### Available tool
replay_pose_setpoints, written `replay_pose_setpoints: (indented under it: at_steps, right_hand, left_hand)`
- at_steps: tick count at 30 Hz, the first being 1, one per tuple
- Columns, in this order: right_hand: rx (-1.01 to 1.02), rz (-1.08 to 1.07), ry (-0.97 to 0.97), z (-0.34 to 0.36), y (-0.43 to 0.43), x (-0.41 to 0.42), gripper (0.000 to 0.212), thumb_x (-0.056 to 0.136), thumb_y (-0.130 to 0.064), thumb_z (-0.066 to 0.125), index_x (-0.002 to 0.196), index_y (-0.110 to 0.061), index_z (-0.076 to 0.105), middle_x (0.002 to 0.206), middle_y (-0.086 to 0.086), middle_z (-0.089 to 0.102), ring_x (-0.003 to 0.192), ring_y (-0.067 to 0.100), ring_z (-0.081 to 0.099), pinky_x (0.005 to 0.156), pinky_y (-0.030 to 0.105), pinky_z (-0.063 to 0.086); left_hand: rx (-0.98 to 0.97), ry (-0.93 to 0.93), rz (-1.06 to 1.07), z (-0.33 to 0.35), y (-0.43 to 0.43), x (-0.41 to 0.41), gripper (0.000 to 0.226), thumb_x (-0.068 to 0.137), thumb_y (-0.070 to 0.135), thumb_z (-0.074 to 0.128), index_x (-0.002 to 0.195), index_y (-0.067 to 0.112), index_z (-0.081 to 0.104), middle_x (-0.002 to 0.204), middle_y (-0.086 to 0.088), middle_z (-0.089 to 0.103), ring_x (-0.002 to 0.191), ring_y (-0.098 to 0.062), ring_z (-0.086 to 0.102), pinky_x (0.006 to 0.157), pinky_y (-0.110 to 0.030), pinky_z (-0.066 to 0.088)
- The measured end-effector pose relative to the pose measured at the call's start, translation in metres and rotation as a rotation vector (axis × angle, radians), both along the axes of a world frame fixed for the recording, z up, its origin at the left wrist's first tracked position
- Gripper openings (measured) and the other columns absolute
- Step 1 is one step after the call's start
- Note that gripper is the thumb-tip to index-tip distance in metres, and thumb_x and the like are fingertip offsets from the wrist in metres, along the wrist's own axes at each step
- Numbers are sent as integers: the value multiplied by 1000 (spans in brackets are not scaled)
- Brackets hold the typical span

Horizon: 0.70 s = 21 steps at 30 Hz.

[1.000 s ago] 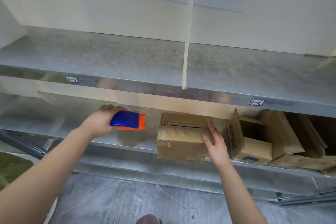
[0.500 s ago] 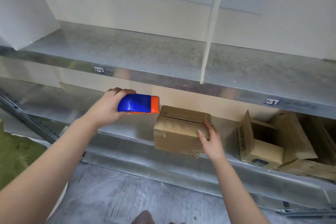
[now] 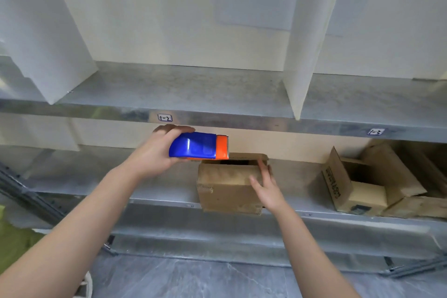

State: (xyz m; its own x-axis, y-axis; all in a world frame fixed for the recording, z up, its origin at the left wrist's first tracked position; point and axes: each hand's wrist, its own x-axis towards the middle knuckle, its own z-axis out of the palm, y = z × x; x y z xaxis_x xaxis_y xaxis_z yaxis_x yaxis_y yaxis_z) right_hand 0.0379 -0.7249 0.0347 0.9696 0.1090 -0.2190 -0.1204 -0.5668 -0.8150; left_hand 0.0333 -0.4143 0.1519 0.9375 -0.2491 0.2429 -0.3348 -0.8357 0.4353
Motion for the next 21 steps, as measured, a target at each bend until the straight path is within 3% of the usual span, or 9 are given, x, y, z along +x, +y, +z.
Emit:
replay_pose_setpoints:
  at_steps: [7, 11, 14, 17, 21]
  right_hand:
    - [-87, -139, -142, -7, 27, -4, 59, 96, -36, 54, 149, -38, 27, 160, 6, 10, 140, 31, 34, 116, 40, 28]
    - [-278, -181, -147, -5, 22, -11, 63, 93, -42, 56, 149, -37, 26, 159, 3, 9, 143, 34, 19, 113, 46, 29]
    - [-301, -191, -280, 8, 19, -10, 57, 96, -40, 53, 148, -31, 33, 158, 3, 19, 148, 27, 7, 119, 44, 18]
    - [-156, -168, -372, 26, 27, -4, 40, 103, -29, 42, 142, -21, 46, 151, 3, 39, 148, 23, 13, 117, 31, 13]
    - [275, -189, -163, 57, 45, -3, 37, 106, -28, 35, 136, -16, 53, 137, -4, 54, 131, 12, 44, 103, 22, 30]
  left_hand:
    - [-11, -2, -77, -2, 21, -2, 68, 76, 46, 76, 136, 34, 46, 130, 8, 51, 123, -17, 40, 102, -30, 37]
    - [-20, -2, -98, -6, 21, -3, 65, 79, 36, 77, 135, 37, 45, 126, 12, 50, 120, -12, 39, 99, -26, 36]
    - [-22, -13, -123, -6, 19, 1, 65, 78, 31, 78, 135, 36, 47, 127, 10, 51, 120, -14, 40, 101, -26, 35]
    - [-46, -23, -170, -2, 15, 4, 66, 76, 25, 78, 132, 40, 46, 125, 14, 50, 120, -13, 41, 101, -28, 37]
    - [-73, 4, -212, 5, 7, 3, 69, 76, 19, 78, 125, 51, 41, 128, 17, 45, 118, -10, 41, 98, -26, 37]
